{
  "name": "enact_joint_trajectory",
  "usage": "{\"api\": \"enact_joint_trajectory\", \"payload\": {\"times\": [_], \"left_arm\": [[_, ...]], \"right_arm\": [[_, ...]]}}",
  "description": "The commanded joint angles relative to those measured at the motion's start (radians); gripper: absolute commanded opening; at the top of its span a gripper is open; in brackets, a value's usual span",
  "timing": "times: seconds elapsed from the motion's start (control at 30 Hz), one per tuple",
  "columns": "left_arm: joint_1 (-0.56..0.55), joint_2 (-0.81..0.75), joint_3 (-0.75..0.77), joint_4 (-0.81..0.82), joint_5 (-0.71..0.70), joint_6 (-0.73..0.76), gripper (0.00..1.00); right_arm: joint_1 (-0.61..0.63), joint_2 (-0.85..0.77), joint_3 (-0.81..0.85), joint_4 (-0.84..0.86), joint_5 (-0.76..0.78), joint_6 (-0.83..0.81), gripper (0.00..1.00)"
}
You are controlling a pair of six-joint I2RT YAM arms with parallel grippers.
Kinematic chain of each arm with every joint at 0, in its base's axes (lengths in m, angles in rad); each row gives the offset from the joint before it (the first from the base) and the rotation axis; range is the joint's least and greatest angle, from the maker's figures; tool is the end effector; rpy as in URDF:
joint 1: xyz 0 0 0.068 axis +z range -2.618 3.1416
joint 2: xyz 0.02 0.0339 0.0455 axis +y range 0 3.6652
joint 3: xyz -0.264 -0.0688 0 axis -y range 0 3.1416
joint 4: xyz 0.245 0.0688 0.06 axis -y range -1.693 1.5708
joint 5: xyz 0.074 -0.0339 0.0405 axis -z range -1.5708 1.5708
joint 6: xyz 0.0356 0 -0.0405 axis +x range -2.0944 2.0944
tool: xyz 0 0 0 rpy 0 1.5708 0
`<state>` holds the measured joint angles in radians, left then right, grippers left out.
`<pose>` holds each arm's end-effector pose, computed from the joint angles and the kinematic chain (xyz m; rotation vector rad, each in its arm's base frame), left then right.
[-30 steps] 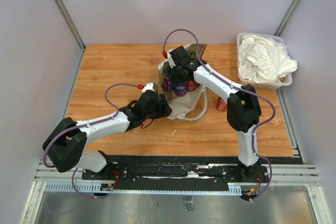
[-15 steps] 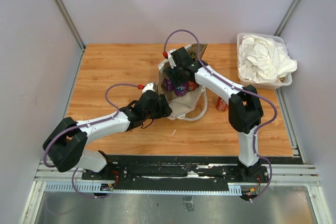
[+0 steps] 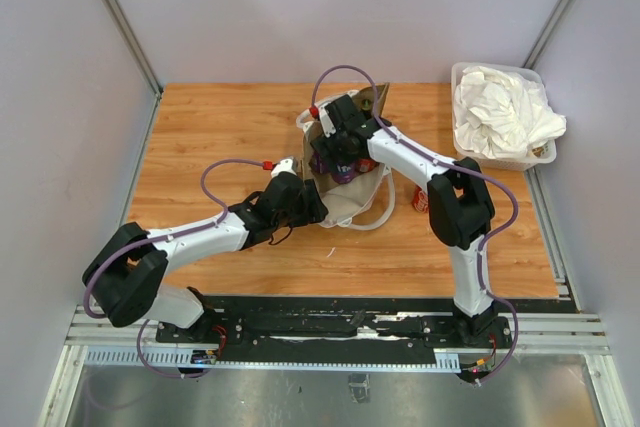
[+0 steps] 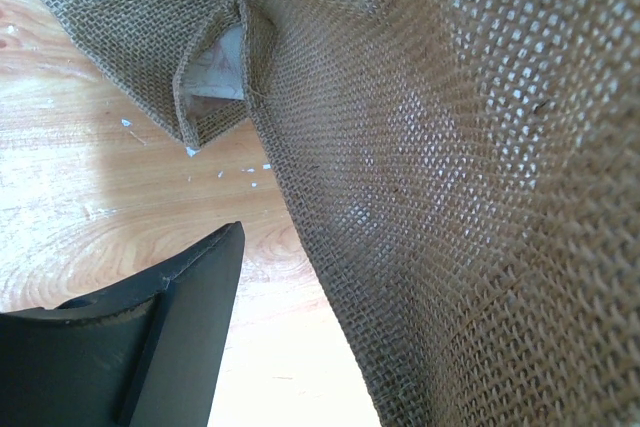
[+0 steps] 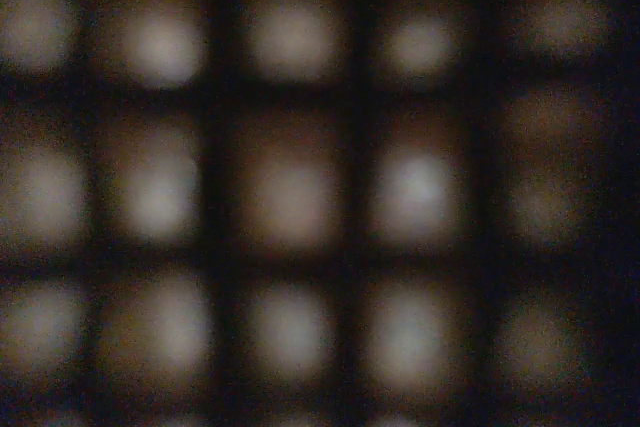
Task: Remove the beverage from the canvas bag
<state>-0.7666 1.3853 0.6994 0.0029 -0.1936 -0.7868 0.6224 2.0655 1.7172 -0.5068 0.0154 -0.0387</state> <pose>0.2089 -0.1917 0.1955 -0.1300 2.3093 -0.6101 0.3806 0.2724 0.2359 -0.7855 2.3110 0.2446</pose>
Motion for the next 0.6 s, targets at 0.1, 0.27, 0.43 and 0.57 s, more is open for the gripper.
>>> {"api": "enact_joint_trajectory", "payload": {"times": [0.1, 0.27, 0.43, 0.57], "left_arm": [[-0.008, 0.029, -0.001, -0.013, -0.004, 0.006, 0.71], [-0.008, 0.028, -0.004, -0.015, -0.004, 0.006, 0.71], [-0.008, 0.025, -0.005, -0.014, -0.005, 0.007, 0.71], [-0.008, 0.023, -0.004, -0.017, -0.006, 0.009, 0.71]], "right_arm": [[0.005, 0.071, -0.063, -0.148, -0.060, 0.024, 0.62], [0.004, 0.042, -0.053, -0.137, -0.051, 0.017, 0.40], [0.005, -0.002, -0.006, -0.144, -0.047, 0.015, 0.02], [0.009, -0.071, 0.044, -0.150, -0.045, 0.010, 0.01]]}}
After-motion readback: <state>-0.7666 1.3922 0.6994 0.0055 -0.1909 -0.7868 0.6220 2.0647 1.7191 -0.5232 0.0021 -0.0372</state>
